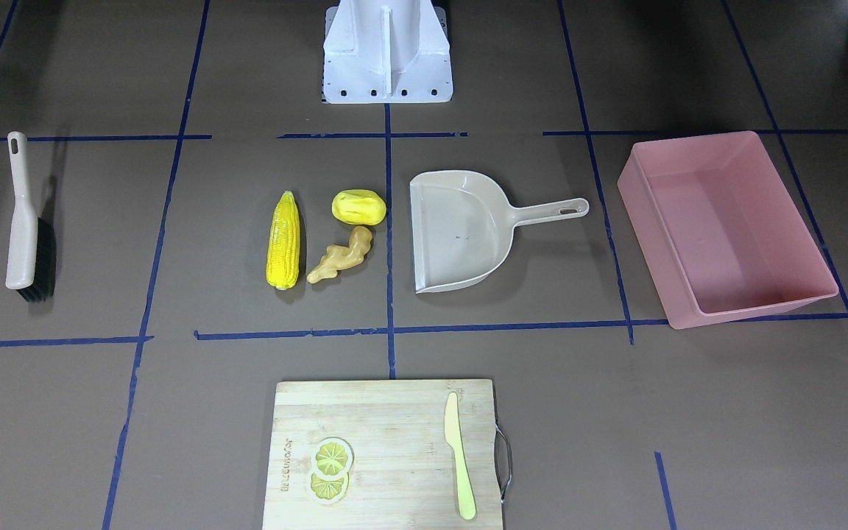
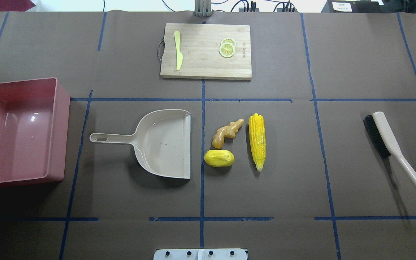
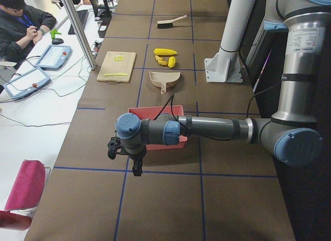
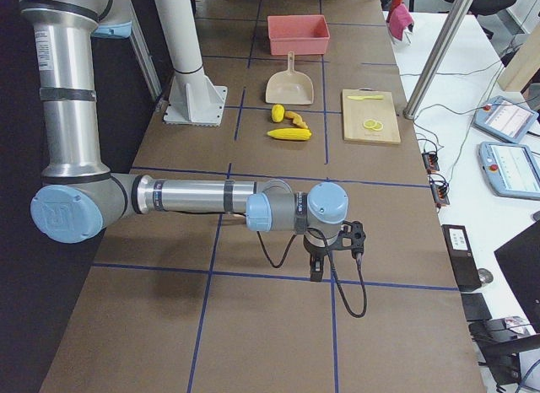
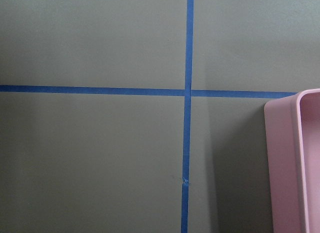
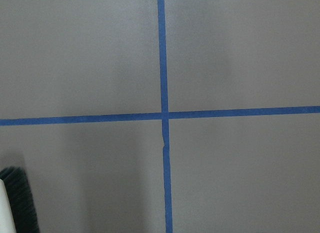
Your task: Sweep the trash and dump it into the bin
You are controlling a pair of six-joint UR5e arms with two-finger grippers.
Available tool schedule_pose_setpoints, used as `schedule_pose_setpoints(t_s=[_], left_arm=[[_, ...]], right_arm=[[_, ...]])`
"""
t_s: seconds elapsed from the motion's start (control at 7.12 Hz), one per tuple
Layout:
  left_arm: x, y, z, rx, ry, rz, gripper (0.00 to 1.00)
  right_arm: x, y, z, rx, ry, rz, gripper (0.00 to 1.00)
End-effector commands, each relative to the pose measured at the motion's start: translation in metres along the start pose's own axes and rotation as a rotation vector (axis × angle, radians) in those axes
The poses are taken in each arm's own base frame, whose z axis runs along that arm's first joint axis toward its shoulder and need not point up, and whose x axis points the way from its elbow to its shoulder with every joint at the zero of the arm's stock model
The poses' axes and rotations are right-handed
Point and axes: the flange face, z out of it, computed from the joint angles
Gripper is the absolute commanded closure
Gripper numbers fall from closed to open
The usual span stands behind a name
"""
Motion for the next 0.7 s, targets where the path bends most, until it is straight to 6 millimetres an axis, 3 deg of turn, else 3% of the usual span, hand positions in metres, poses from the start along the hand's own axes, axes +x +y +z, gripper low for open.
schedule_pose_setpoints(t_s=[0.0, 0.56], left_arm=[[-0.0011, 0.0013, 0.0008, -0.001, -0.002, -0.001, 0.00], [0.0023, -0.0009, -0.0025, 0.010, -0.001, 0.012, 0.00]], right_arm=[[-0.0008, -0.0014, -0.0008, 0.002, 0.001, -0.002, 0.00], [0.0002, -0.0013, 0.0003, 0.000, 0.000, 0.002, 0.00]])
